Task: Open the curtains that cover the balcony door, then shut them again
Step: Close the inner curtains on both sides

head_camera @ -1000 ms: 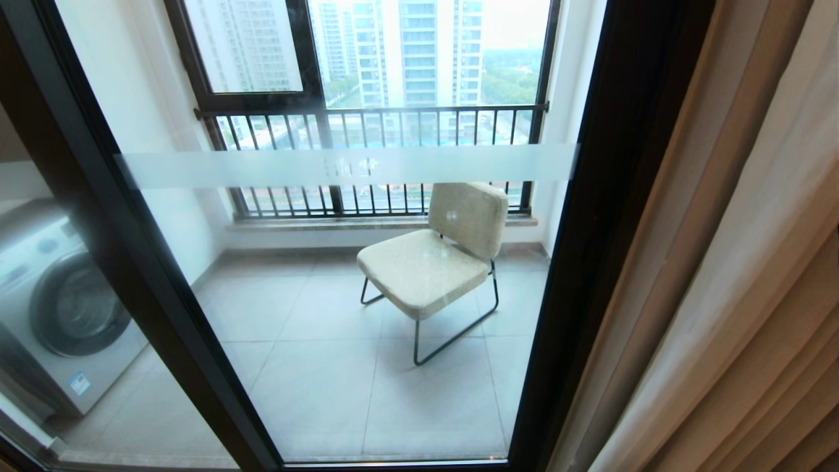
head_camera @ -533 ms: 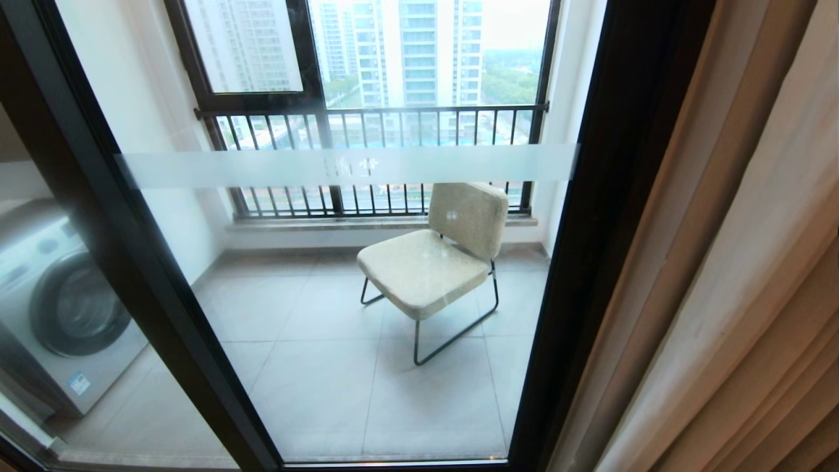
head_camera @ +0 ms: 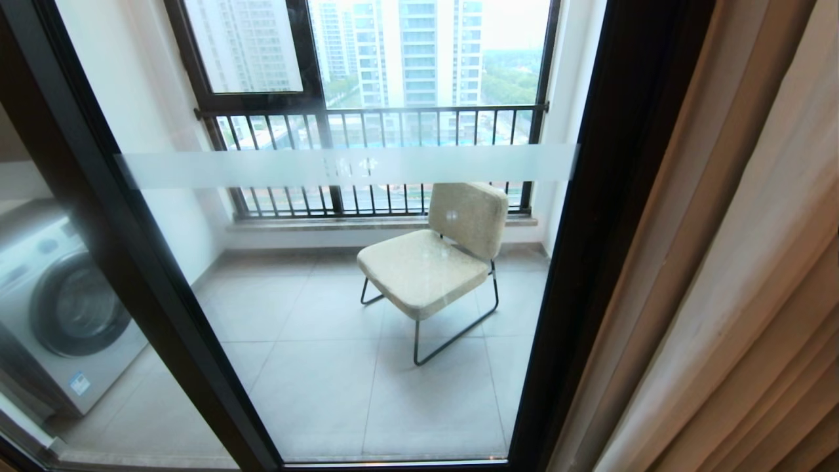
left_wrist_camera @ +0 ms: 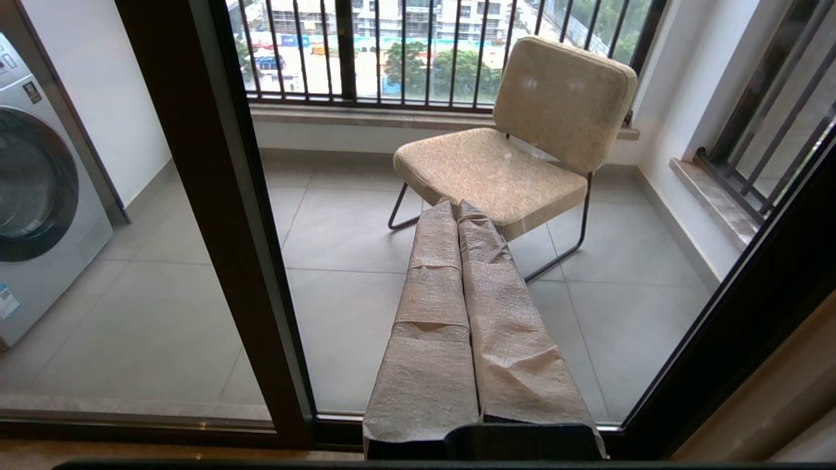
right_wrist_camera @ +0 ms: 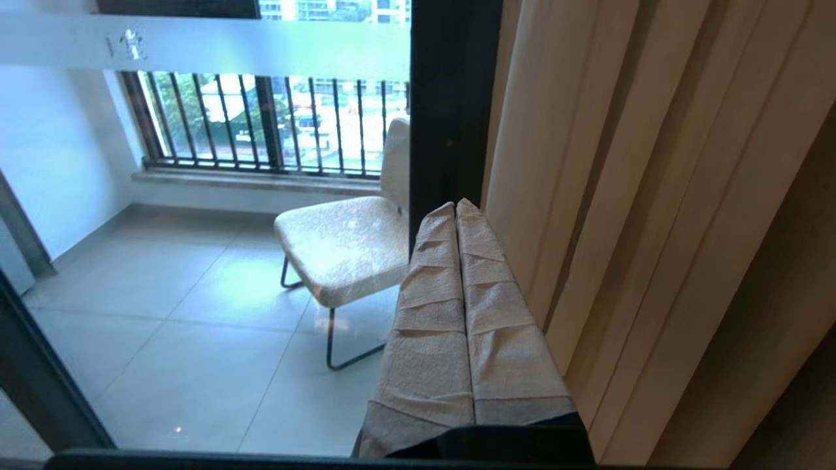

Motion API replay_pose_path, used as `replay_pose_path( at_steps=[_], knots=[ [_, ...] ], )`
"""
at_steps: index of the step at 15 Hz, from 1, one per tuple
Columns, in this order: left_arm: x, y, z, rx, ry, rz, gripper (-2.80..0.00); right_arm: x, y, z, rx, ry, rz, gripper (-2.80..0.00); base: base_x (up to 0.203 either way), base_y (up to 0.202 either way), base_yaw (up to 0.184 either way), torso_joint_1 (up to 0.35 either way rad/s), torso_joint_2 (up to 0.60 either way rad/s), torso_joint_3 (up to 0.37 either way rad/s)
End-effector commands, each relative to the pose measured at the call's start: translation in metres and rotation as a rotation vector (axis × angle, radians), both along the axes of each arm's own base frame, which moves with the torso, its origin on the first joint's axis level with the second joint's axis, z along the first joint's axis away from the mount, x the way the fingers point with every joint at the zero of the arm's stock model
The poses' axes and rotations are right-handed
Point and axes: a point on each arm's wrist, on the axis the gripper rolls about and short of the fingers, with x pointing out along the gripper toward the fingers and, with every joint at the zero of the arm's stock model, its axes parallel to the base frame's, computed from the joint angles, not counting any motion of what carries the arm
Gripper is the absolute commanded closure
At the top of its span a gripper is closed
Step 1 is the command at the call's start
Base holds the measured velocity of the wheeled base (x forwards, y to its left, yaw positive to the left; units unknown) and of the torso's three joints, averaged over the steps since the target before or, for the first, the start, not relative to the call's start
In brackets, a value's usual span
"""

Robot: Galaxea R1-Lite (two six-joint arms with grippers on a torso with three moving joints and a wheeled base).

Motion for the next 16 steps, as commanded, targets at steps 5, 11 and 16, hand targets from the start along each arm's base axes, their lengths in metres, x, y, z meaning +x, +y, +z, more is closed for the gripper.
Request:
replay_pose_path(
  at_steps=[5, 11, 16],
  knots=[
    [0.0, 0.0, 0.0, 0.0, -0.001, 0.001, 0.0, -0.006, -0.001, -0.049, 0.001, 0.058, 0.036, 0.0, 0.0, 0.0, 0.0, 0.0, 0.0, 0.0],
    [0.0, 0.0, 0.0, 0.0, -0.002, 0.001, 0.0, -0.01, 0.0, -0.098, 0.006, 0.019, 0.024, 0.0, 0.0, 0.0, 0.0, 0.0, 0.0, 0.0],
    [0.0, 0.0, 0.0, -0.001, -0.001, 0.001, 0.0, -0.012, -0.004, -0.121, 0.007, 0.13, -0.149, 0.0, 0.0, 0.0, 0.0, 0.0, 0.0, 0.0]
  ],
)
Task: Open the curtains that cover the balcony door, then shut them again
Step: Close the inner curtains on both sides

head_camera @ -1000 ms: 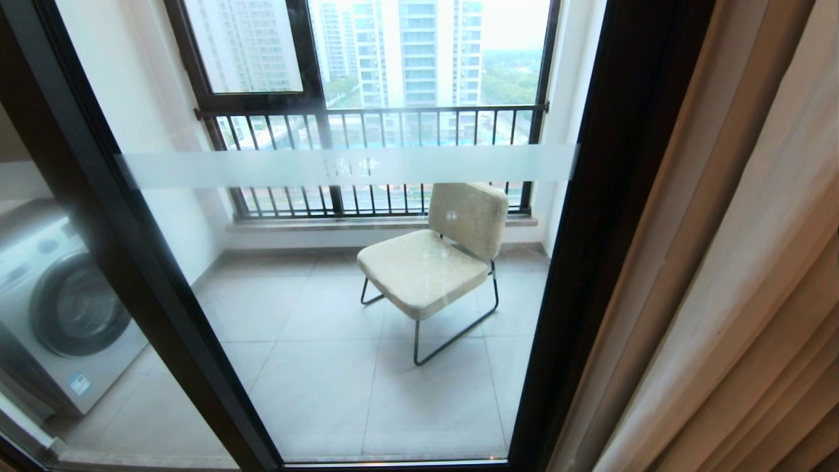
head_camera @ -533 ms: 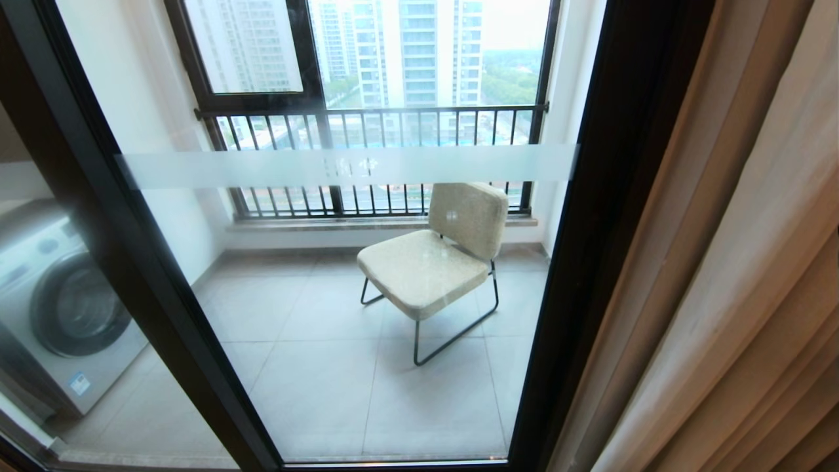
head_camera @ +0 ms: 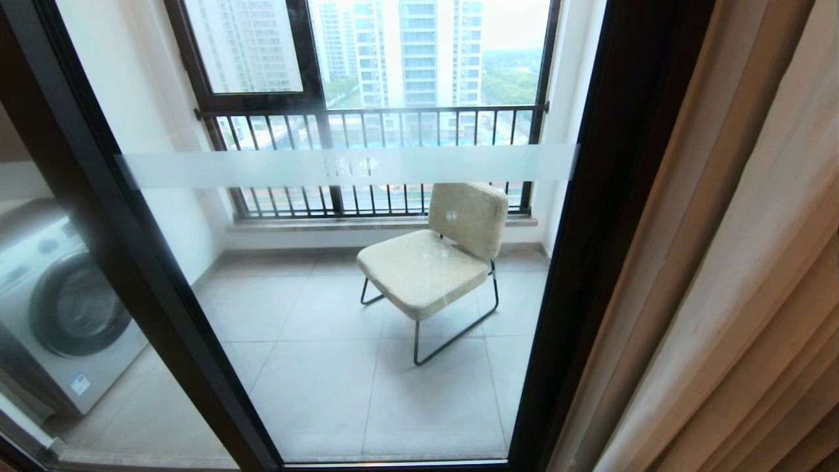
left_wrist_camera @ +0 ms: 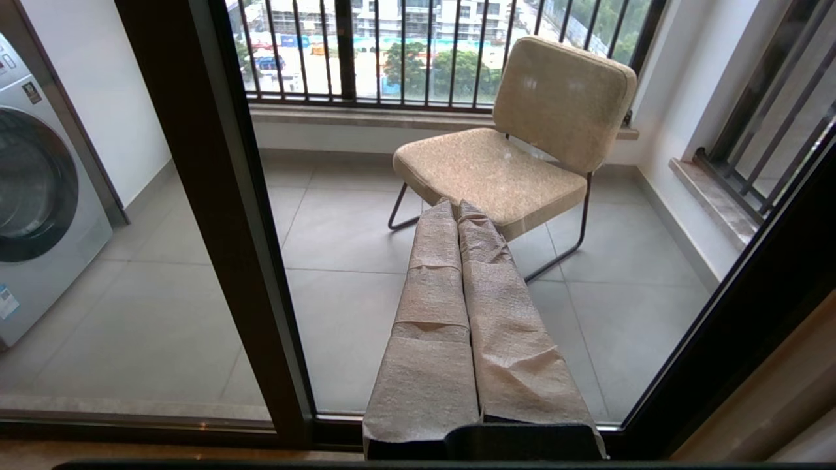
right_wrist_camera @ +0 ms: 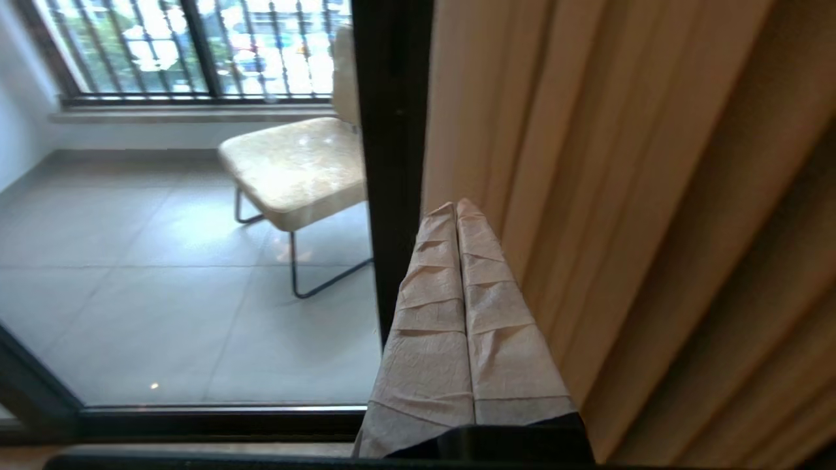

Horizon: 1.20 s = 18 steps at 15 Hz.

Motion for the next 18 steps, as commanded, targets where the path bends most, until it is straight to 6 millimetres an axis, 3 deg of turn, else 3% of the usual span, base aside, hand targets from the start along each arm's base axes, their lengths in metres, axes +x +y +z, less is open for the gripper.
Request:
replay_pose_path(
  at_steps=[1, 18],
  knots=[
    [0.0, 0.0, -0.0001, -0.001, 0.0, 0.001, 0.0, -0.0008, -0.0004, -0.0059, -0.003, 0.008, -0.02, 0.0, 0.0, 0.0, 0.0, 0.0, 0.0, 0.0],
    [0.0, 0.0, -0.0001, -0.001, 0.0, 0.001, 0.0, -0.0008, -0.0001, -0.0059, 0.037, 0.008, -0.006, 0.0, 0.0, 0.0, 0.0, 0.0, 0.0, 0.0]
  ],
)
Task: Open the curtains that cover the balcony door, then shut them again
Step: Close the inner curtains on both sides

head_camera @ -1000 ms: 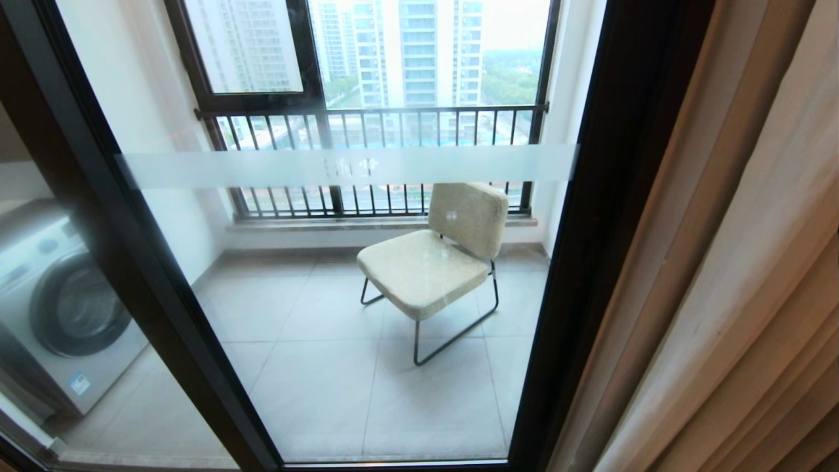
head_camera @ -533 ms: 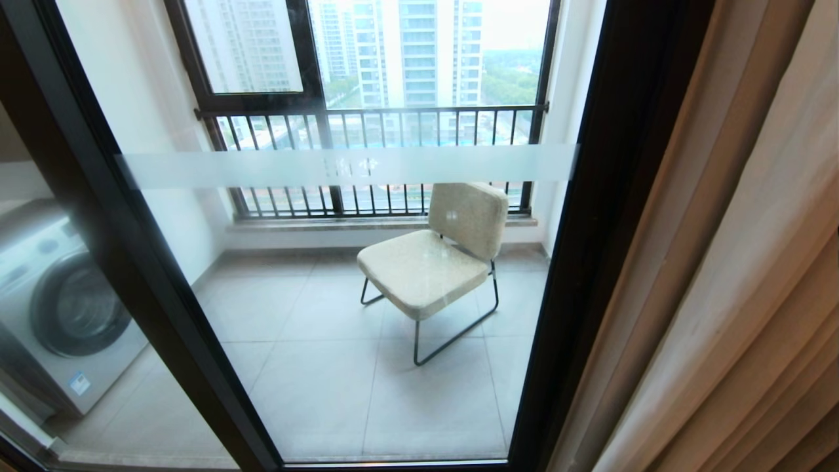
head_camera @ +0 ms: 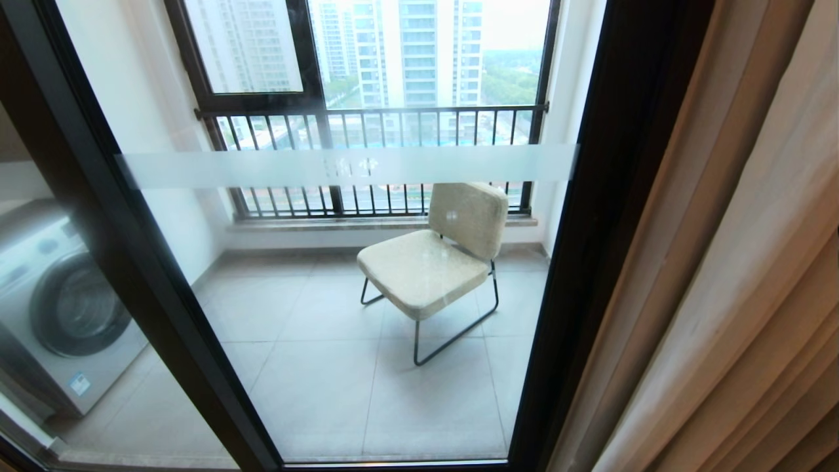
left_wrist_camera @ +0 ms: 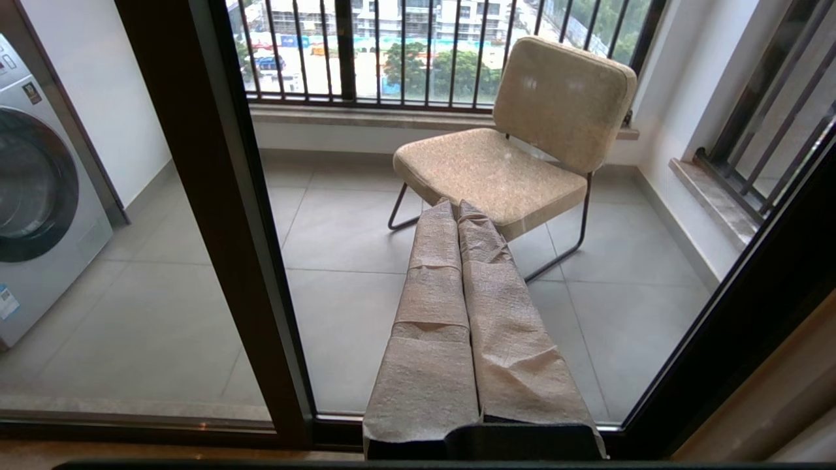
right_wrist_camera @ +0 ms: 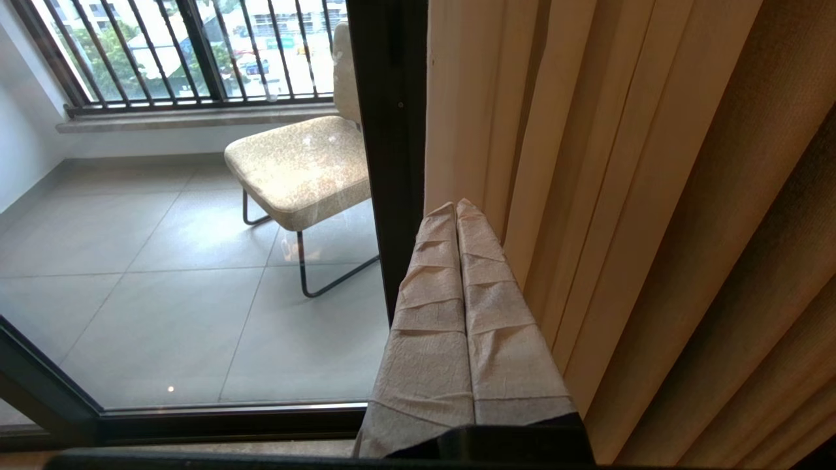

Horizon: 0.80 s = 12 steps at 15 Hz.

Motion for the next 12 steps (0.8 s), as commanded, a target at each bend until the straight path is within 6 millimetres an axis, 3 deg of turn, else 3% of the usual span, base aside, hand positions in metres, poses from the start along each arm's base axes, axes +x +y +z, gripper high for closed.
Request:
replay_pose_path(
  at_steps=[1, 12],
  knots=[
    [0.0, 0.0, -0.0001, 0.0, 0.0, 0.001, 0.0, -0.0001, 0.0, 0.0001, 0.0, -0.001, -0.001, 0.0, 0.0, 0.0, 0.0, 0.0, 0.0, 0.0],
    [0.0, 0.0, -0.0001, -0.001, 0.0, 0.001, 0.0, 0.0, 0.0, -0.0001, -0.002, 0.001, 0.0, 0.0, 0.0, 0.0, 0.0, 0.0, 0.0, 0.0]
  ],
)
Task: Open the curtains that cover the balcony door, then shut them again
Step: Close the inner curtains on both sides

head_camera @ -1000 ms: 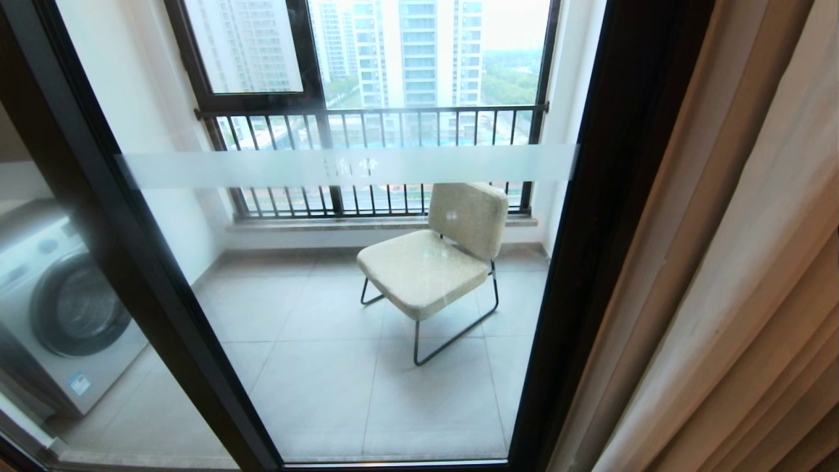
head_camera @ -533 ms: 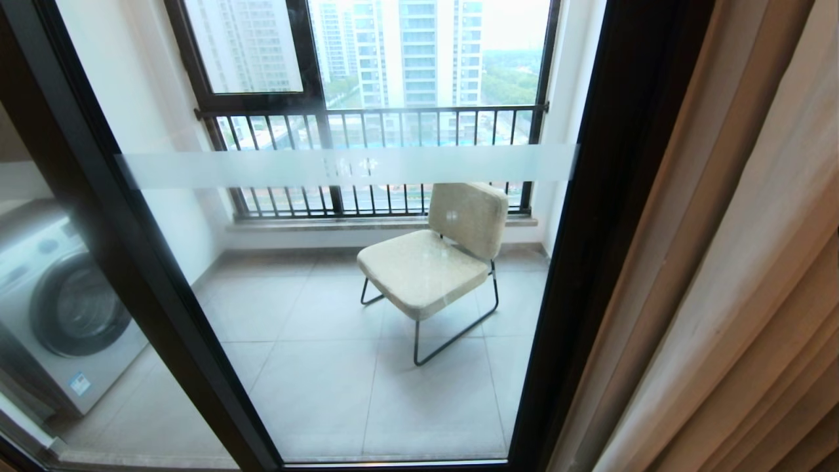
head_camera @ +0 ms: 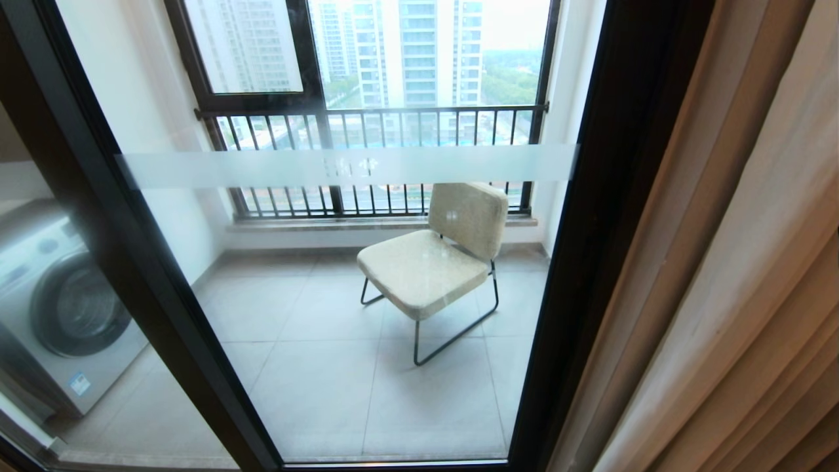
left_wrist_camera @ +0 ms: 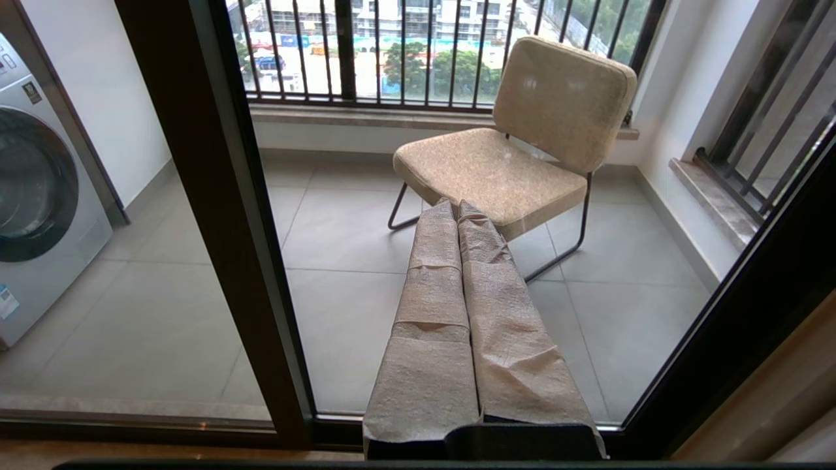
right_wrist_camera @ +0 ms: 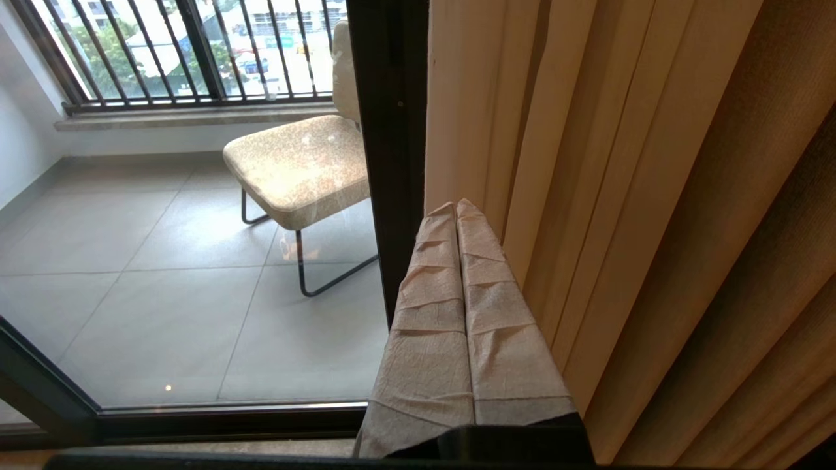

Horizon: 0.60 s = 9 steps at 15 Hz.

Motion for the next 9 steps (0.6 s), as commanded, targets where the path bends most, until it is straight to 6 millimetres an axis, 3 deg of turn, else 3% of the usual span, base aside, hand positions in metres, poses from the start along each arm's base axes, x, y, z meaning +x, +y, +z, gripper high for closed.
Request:
replay_pose_path(
  at_steps=[1, 9],
  knots=[
    [0.0, 0.0, 0.0001, -0.001, -0.001, 0.0, 0.0, 0.0, 0.0, 0.0, 0.003, 0.0, 0.0, 0.0, 0.0, 0.0, 0.0, 0.0, 0.0, 0.0],
    [0.0, 0.0, 0.0001, -0.001, -0.001, 0.0, 0.0, -0.0003, 0.0, 0.0023, -0.019, -0.013, -0.008, 0.0, 0.0, 0.0, 0.0, 0.0, 0.0, 0.0]
  ],
)
